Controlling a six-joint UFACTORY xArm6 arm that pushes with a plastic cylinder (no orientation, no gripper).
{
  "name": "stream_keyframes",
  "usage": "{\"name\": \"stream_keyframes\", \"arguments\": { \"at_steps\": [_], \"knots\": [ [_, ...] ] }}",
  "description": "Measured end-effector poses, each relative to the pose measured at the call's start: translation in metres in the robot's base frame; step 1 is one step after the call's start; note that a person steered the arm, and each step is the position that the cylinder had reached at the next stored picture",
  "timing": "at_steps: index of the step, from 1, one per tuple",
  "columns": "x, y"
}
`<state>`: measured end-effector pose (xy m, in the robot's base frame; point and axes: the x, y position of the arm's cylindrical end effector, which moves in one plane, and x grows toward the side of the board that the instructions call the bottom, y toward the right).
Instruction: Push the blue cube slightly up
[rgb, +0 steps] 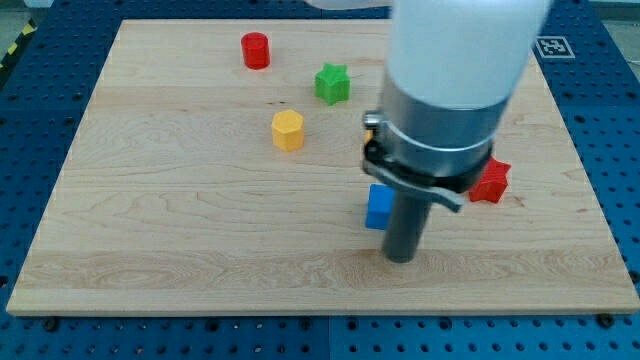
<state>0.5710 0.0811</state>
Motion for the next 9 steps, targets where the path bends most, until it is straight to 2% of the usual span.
{"name": "stream_keyframes", "arguments": {
  "at_steps": [5, 7, 9],
  "knots": [
    [0.000, -0.013],
    [-0.029, -0.013],
    [-0.039, -0.013]
  ]
}}
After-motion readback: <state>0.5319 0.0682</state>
